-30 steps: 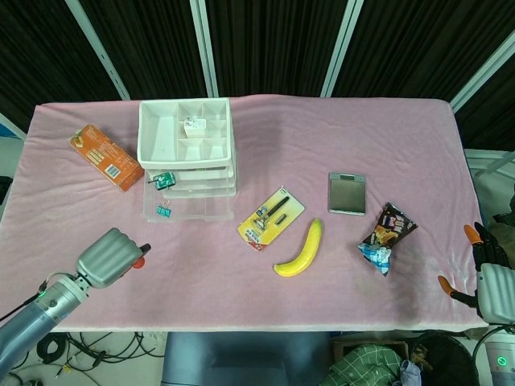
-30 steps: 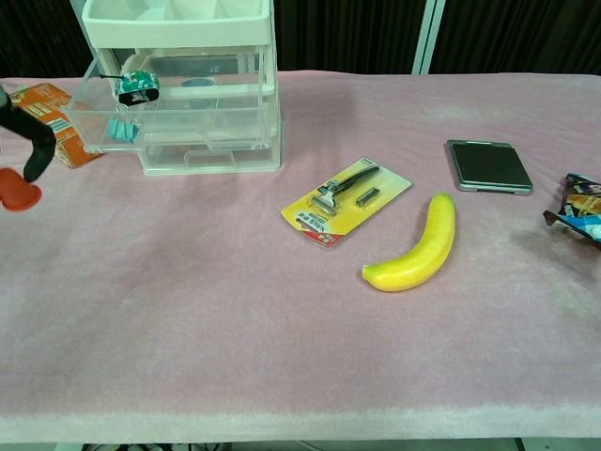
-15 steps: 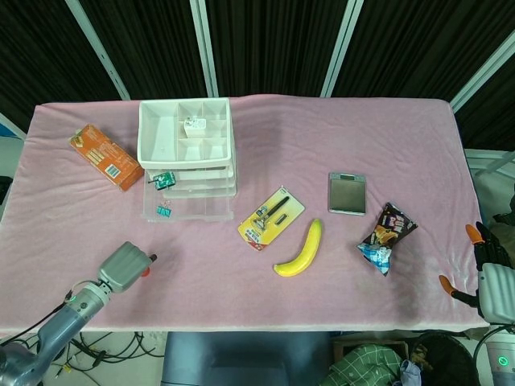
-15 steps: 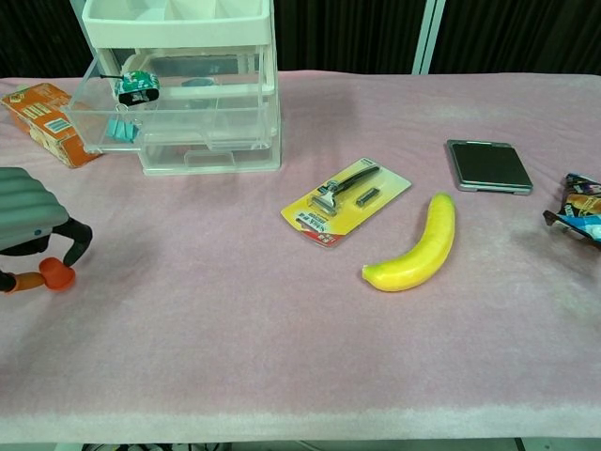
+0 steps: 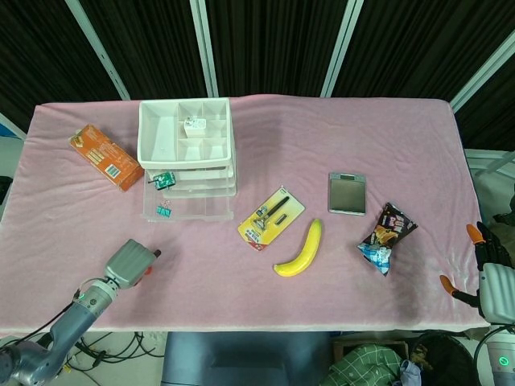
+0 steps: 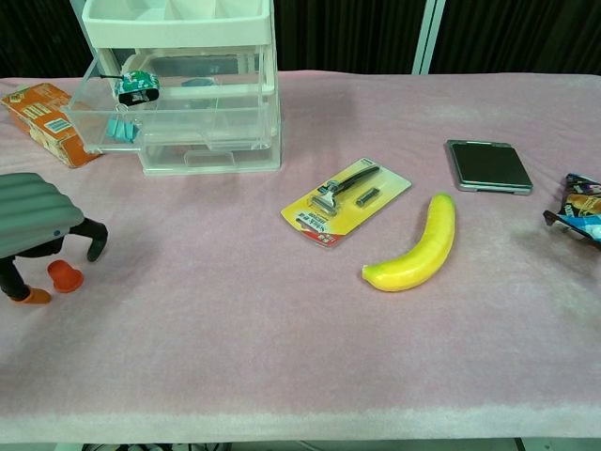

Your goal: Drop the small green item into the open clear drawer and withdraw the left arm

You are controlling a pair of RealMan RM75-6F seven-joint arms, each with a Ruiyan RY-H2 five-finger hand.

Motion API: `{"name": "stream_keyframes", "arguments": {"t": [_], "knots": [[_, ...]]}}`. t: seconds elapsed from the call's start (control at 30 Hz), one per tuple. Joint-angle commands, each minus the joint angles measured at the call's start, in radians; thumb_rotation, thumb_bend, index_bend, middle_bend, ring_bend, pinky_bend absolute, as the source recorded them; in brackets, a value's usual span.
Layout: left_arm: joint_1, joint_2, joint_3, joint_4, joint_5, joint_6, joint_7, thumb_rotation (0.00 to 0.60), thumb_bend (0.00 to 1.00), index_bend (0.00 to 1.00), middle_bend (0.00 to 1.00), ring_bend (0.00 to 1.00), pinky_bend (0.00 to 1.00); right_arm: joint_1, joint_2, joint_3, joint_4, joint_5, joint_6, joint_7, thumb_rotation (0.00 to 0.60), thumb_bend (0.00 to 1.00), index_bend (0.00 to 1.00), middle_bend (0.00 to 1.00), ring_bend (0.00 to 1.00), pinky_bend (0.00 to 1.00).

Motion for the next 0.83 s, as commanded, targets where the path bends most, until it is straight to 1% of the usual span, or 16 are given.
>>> {"name": "stream_keyframes", "arguments": {"t": [0.03, 0.17, 0.2, 0.23, 0.27, 0.3, 0.33, 0.37, 0.4, 0.43, 0.47, 0.53, 0.57, 0.63, 0.7, 0.83], "knots": [[0.007, 0.018, -0.009, -0.025, 0.006, 0.02, -0.013, 0.6, 0.08, 0.3, 1.0, 1.0, 1.0, 0.0, 0.0, 0.0, 0.0, 0.0, 0.001, 0.0, 0.6, 0.14, 0.0, 0.0, 0.0, 0.12], [0.04, 0.067, -0.026, -0.083, 0.032, 0.105, -0.061, 0.6, 0.06, 0.24, 0.99, 0.99, 1.0, 0.0, 0.001, -0.001, 0.0, -0.002, 0.0, 0.0, 0.6, 0.14, 0.0, 0.0, 0.0, 0.12], [0.05, 0.078, -0.027, -0.093, 0.042, 0.129, -0.071, 0.6, 0.06, 0.2, 0.95, 0.96, 0.98, 0.0, 0.001, -0.001, 0.001, -0.002, 0.0, 0.0, 0.6, 0.14, 0.0, 0.0, 0.0, 0.12], [0.069, 0.096, -0.028, -0.11, 0.062, 0.173, -0.092, 0.6, 0.05, 0.16, 0.87, 0.89, 0.94, 0.0, 0.001, -0.002, 0.002, -0.002, -0.001, -0.001, 0.6, 0.14, 0.0, 0.0, 0.0, 0.12], [0.084, 0.111, -0.028, -0.122, 0.076, 0.206, -0.106, 0.6, 0.04, 0.09, 0.69, 0.76, 0.84, 0.0, 0.002, -0.002, 0.003, -0.003, -0.002, -0.003, 0.6, 0.14, 0.0, 0.0, 0.0, 0.12], [0.108, 0.132, -0.024, -0.138, 0.099, 0.256, -0.129, 0.6, 0.04, 0.06, 0.55, 0.65, 0.75, 0.001, 0.002, -0.003, 0.007, -0.005, -0.002, -0.012, 0.6, 0.14, 0.0, 0.0, 0.0, 0.12], [0.125, 0.148, -0.018, -0.148, 0.112, 0.284, -0.143, 0.6, 0.03, 0.02, 0.33, 0.48, 0.62, 0.002, 0.001, -0.004, 0.012, -0.008, 0.0, -0.02, 0.6, 0.14, 0.0, 0.0, 0.0, 0.12], [0.151, 0.174, -0.007, -0.165, 0.122, 0.318, -0.159, 0.6, 0.02, 0.0, 0.17, 0.35, 0.51, 0.003, -0.002, -0.004, 0.016, -0.013, 0.003, -0.029, 0.6, 0.14, 0.0, 0.0, 0.0, 0.12], [0.166, 0.19, 0.001, -0.176, 0.129, 0.336, -0.174, 0.6, 0.02, 0.0, 0.09, 0.26, 0.43, 0.003, -0.004, -0.005, 0.017, -0.015, 0.004, -0.034, 0.6, 0.14, 0.0, 0.0, 0.0, 0.12], [0.182, 0.205, 0.008, -0.186, 0.136, 0.357, -0.189, 0.6, 0.02, 0.0, 0.03, 0.17, 0.33, 0.004, -0.005, -0.006, 0.019, -0.017, 0.005, -0.039, 0.6, 0.14, 0.0, 0.0, 0.0, 0.12], [0.205, 0.225, 0.017, -0.196, 0.146, 0.386, -0.21, 0.6, 0.01, 0.0, 0.0, 0.09, 0.23, 0.004, -0.007, -0.008, 0.021, -0.019, 0.005, -0.046, 0.6, 0.14, 0.0, 0.0, 0.0, 0.12], [0.245, 0.249, 0.032, -0.204, 0.166, 0.436, -0.254, 0.6, 0.0, 0.0, 0.0, 0.01, 0.12, 0.004, -0.009, -0.009, 0.024, -0.024, 0.008, -0.055, 0.6, 0.14, 0.0, 0.0, 0.0, 0.12], [0.26, 0.256, 0.038, -0.202, 0.174, 0.457, -0.269, 0.6, 0.0, 0.0, 0.0, 0.0, 0.07, 0.004, -0.01, -0.009, 0.026, -0.024, 0.01, -0.058, 0.6, 0.14, 0.0, 0.0, 0.0, 0.12], [0.294, 0.263, 0.048, -0.187, 0.197, 0.502, -0.302, 0.6, 0.0, 0.0, 0.0, 0.0, 0.02, 0.004, -0.011, -0.009, 0.027, -0.024, 0.012, -0.061, 0.6, 0.14, 0.0, 0.0, 0.0, 0.12], [0.327, 0.26, 0.051, -0.158, 0.215, 0.549, -0.334, 0.6, 0.0, 0.0, 0.0, 0.0, 0.0, 0.004, -0.012, -0.009, 0.028, -0.026, 0.014, -0.063, 0.6, 0.14, 0.0, 0.0, 0.0, 0.12], [0.375, 0.236, 0.04, -0.086, 0.224, 0.614, -0.389, 0.6, 0.0, 0.0, 0.0, 0.0, 0.0, 0.003, -0.013, -0.012, 0.03, -0.031, 0.015, -0.068, 0.6, 0.14, 0.0, 0.0, 0.0, 0.12]]}}
